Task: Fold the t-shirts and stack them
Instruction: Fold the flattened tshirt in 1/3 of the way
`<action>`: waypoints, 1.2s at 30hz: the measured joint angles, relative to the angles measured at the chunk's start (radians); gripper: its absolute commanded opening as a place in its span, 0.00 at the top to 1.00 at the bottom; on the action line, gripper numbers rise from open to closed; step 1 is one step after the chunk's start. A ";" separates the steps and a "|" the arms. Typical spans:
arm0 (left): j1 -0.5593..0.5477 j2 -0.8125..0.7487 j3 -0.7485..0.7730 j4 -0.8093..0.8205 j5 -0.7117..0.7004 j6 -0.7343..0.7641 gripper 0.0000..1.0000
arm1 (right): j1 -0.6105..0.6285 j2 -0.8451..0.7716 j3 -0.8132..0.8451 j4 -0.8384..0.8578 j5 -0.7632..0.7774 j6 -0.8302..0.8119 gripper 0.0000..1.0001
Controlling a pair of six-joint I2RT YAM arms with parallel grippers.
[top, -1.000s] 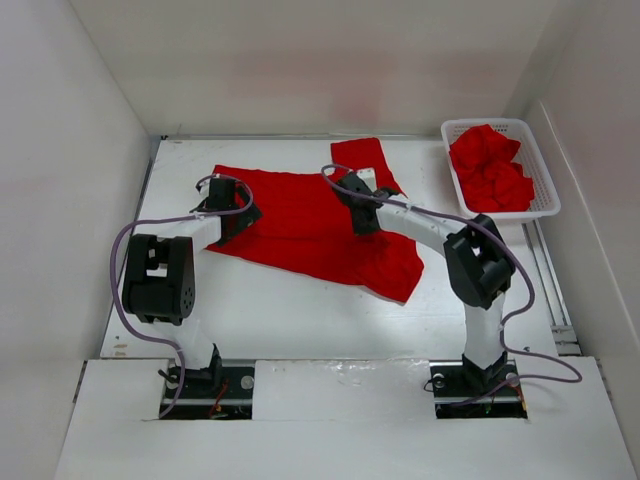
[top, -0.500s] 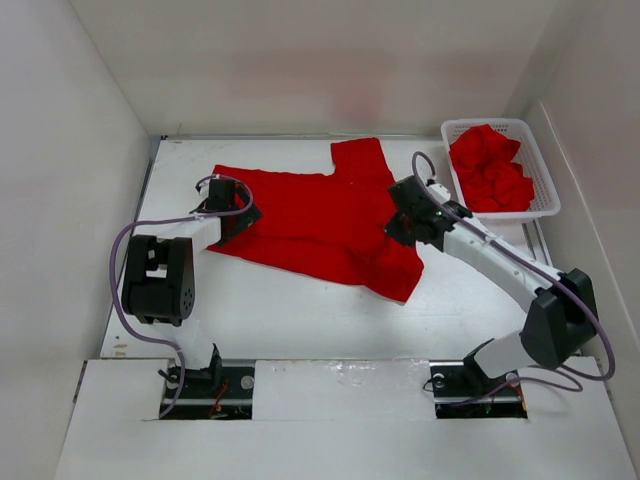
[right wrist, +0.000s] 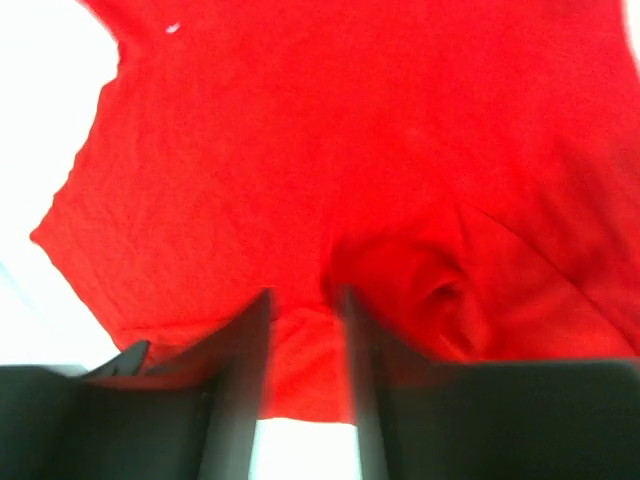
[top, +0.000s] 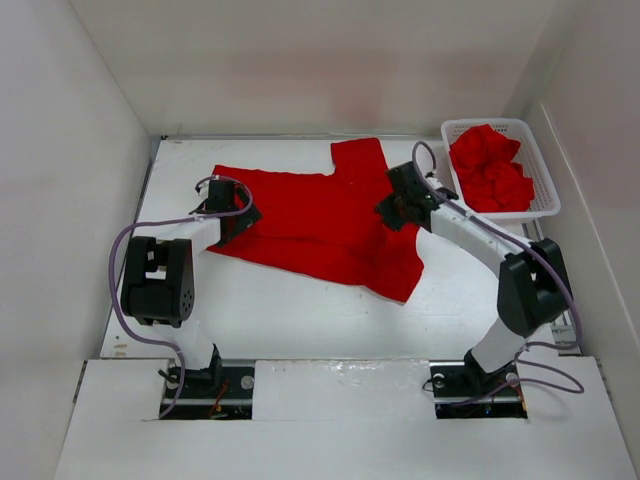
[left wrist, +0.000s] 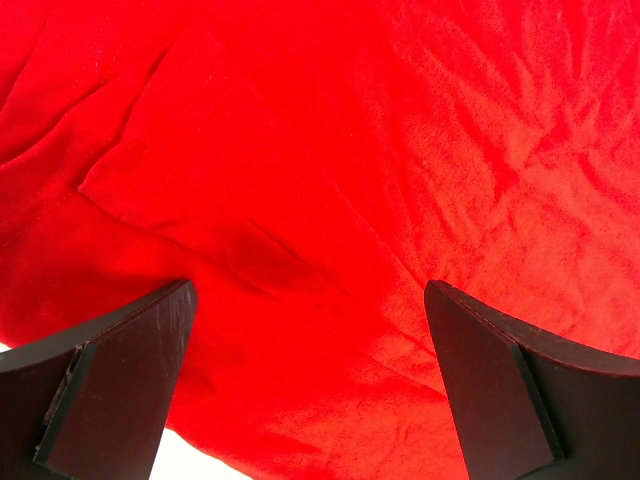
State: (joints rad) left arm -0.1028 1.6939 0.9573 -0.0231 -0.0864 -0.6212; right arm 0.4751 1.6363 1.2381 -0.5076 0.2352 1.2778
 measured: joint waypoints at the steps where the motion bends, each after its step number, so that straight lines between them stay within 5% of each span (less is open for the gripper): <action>1: 0.000 0.000 0.000 -0.002 0.000 0.000 0.00 | -0.004 0.024 0.017 0.014 -0.010 -0.019 0.48; 4: 0.000 -0.002 0.000 -0.006 0.000 0.000 0.00 | -0.001 0.045 0.031 0.069 -0.050 -0.109 0.34; 17: 0.000 -0.005 0.004 -0.027 -0.001 0.005 0.00 | -0.061 -0.116 0.011 0.041 -0.085 -0.465 0.31; 21: 0.000 -0.005 0.009 -0.040 -0.001 0.008 0.00 | -0.079 -0.101 -0.055 -0.019 -0.070 -0.509 0.43; 32: 0.000 -0.005 0.015 -0.059 -0.001 0.011 0.00 | 0.058 0.143 0.004 -0.050 -0.124 -0.625 0.45; 36: 0.000 -0.005 0.019 -0.072 -0.007 0.011 0.00 | 0.072 0.199 0.052 -0.038 -0.128 -0.633 0.62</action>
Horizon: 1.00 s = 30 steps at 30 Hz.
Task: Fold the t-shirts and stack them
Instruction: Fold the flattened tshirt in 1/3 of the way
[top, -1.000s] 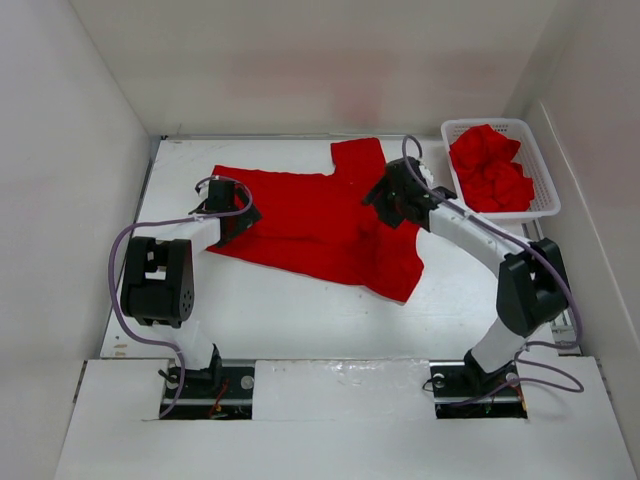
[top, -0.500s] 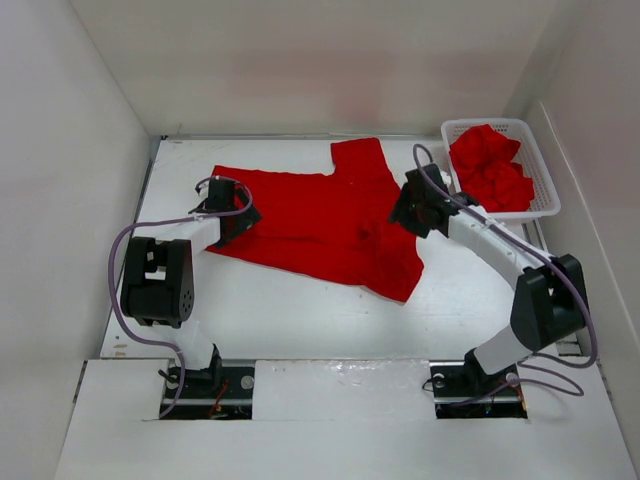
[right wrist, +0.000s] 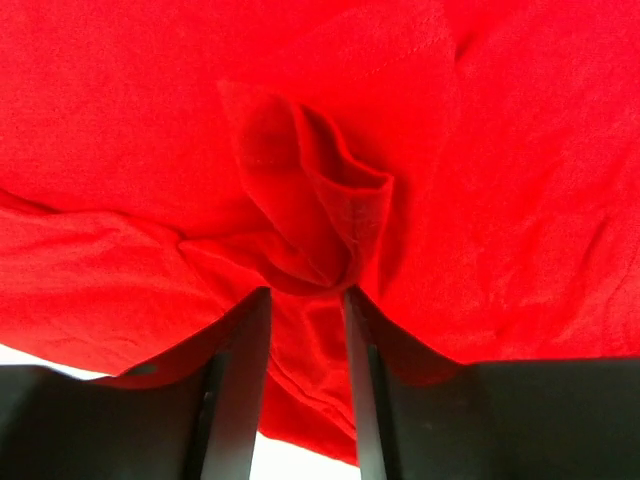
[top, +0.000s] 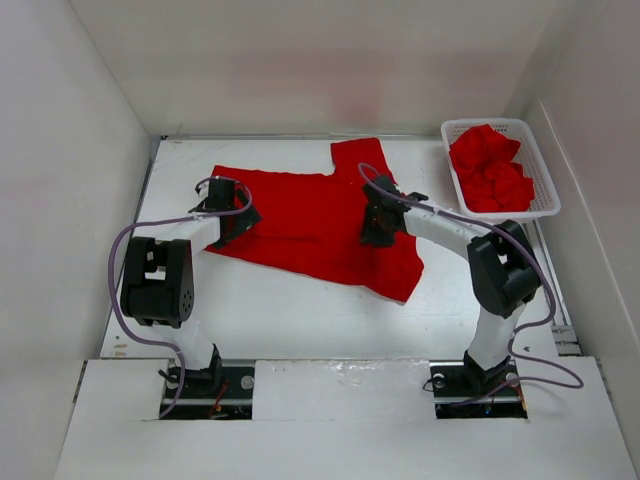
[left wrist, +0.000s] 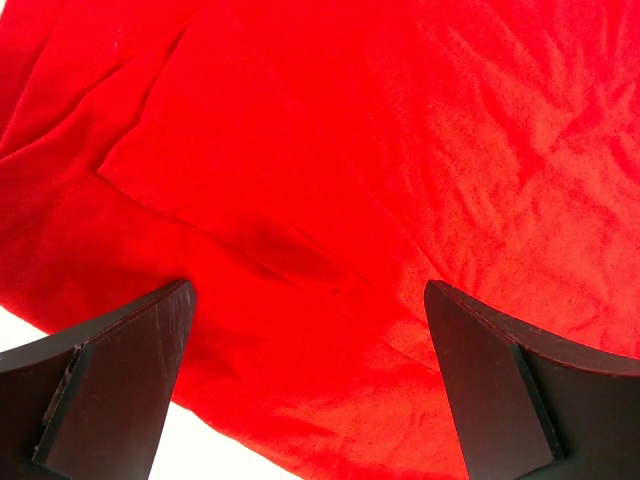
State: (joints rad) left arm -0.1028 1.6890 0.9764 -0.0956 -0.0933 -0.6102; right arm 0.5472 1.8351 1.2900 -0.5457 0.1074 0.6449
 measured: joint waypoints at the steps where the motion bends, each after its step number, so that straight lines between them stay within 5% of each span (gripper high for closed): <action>1: 0.000 0.000 0.000 -0.001 -0.002 0.000 0.00 | -0.002 0.004 0.005 0.000 0.000 0.002 0.62; 8: 0.000 0.000 0.014 -0.024 -0.014 0.000 0.00 | -0.011 0.006 0.051 -0.011 0.010 0.013 0.72; 13: 0.000 0.000 0.030 -0.030 -0.017 0.000 0.00 | 0.000 0.006 0.082 -0.031 0.031 0.029 1.00; 26: 0.000 0.002 0.067 -0.045 -0.020 0.005 0.00 | 0.012 0.096 0.200 -0.054 0.045 0.040 1.00; 30: 0.000 0.003 0.070 -0.047 -0.020 0.007 0.00 | 0.017 0.082 0.198 -0.056 0.050 0.040 0.92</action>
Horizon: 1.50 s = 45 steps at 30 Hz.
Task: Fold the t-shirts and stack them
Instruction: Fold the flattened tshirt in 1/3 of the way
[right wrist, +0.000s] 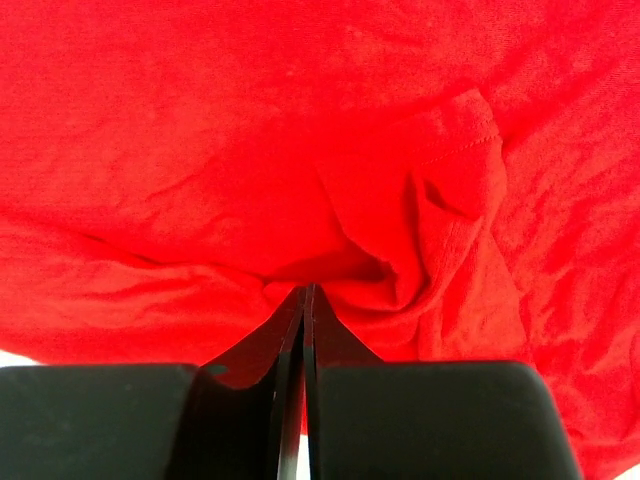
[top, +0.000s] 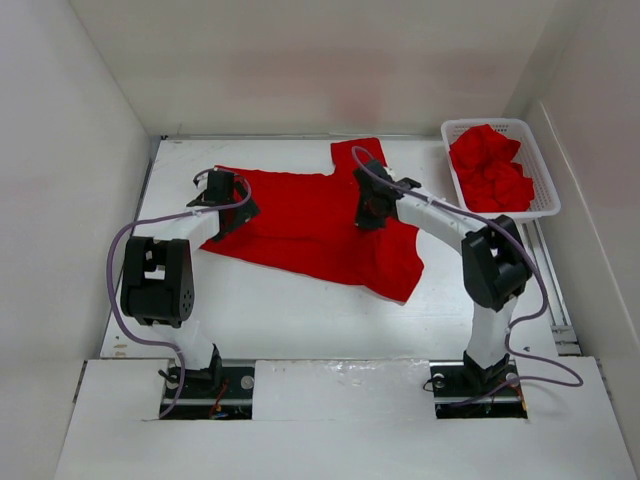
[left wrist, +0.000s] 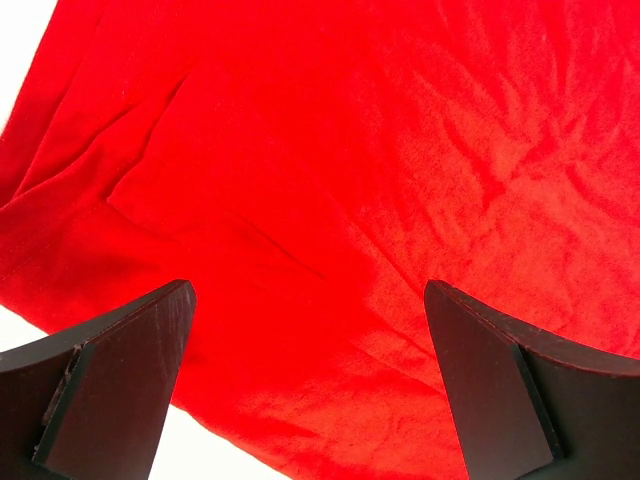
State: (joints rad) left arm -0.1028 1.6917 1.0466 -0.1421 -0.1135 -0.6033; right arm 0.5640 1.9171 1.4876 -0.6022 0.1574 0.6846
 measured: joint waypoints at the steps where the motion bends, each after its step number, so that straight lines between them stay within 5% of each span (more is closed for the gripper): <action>1: 0.000 0.000 0.002 -0.001 0.000 0.000 0.00 | -0.002 -0.013 -0.006 0.002 -0.001 0.000 0.90; 6: 0.000 0.000 0.002 -0.003 0.000 0.005 0.00 | -0.046 -0.135 -0.080 0.006 -0.033 -0.003 0.71; 22: 0.000 0.017 0.003 -0.007 0.001 0.012 0.00 | -0.162 -0.045 -0.116 0.079 -0.148 -0.051 0.57; 24: 0.000 0.017 0.003 -0.007 0.000 0.012 0.00 | -0.162 -0.021 -0.104 0.091 -0.159 -0.053 0.63; 27: 0.000 0.017 0.003 -0.008 0.000 0.012 0.00 | -0.162 -0.002 -0.099 0.101 -0.167 -0.060 0.97; 28: 0.000 0.017 0.003 -0.008 0.000 0.012 0.00 | -0.162 0.001 -0.099 0.104 -0.169 -0.057 1.00; 35: 0.000 0.017 0.003 -0.008 0.000 0.012 0.00 | -0.162 -0.085 -0.178 0.183 -0.165 -0.014 1.00; 45: 0.000 0.017 0.003 -0.007 0.011 0.031 0.00 | -0.023 -0.563 -0.548 0.290 0.032 0.207 1.00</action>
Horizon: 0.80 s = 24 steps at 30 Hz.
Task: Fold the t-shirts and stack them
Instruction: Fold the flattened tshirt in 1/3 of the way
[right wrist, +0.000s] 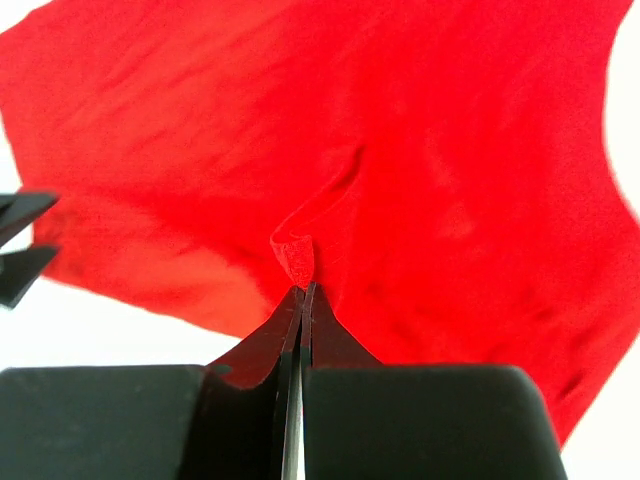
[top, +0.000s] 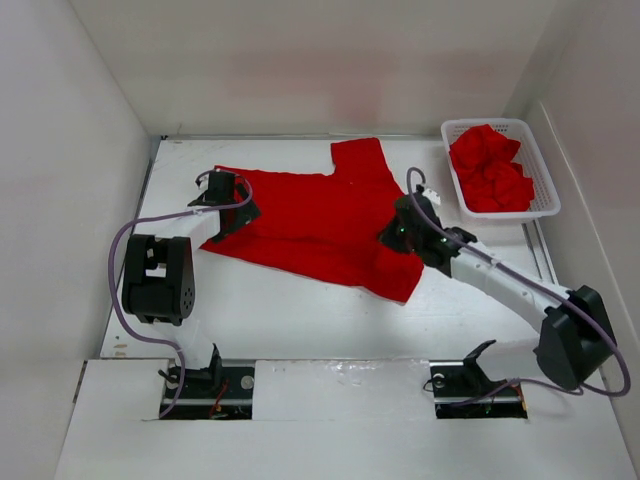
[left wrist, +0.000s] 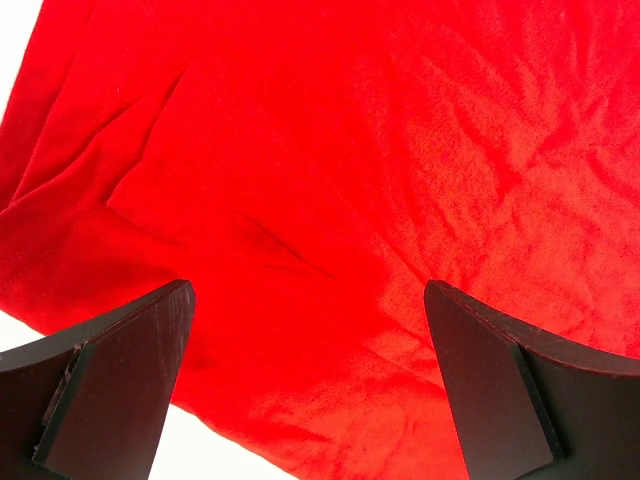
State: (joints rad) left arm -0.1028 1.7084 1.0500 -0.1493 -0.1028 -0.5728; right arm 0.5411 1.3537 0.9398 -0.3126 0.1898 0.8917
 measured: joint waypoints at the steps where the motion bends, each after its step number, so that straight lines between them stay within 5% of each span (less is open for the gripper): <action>1: 0.000 0.000 0.000 0.000 0.001 0.001 0.00 | 0.032 -0.015 -0.006 0.000 0.045 0.029 1.00; 6: 0.000 0.000 0.008 -0.001 0.002 0.006 0.00 | 0.171 0.059 0.070 -0.007 0.163 0.115 1.00; 10: 0.000 0.000 0.022 -0.001 0.004 0.008 0.00 | 0.187 0.326 0.347 -0.095 0.253 0.163 1.00; 14: 0.000 0.000 0.037 -0.005 0.005 0.008 0.00 | 0.180 0.605 0.655 -0.214 0.311 0.196 0.69; 15: 0.000 0.000 0.043 -0.006 0.005 0.008 0.00 | 0.178 0.665 0.718 -0.243 0.312 0.192 0.51; 18: 0.000 0.000 0.057 -0.008 0.009 0.008 0.00 | 0.171 0.727 0.760 -0.268 0.298 0.149 0.28; 24: 0.000 0.000 0.062 -0.013 0.013 0.008 0.00 | 0.151 0.563 0.591 -0.216 0.146 0.012 0.27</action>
State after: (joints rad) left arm -0.1032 1.7084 1.1118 -0.1623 -0.0895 -0.5644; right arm 0.6926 1.9163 1.5303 -0.5285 0.3359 0.9035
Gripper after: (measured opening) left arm 0.993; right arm 0.761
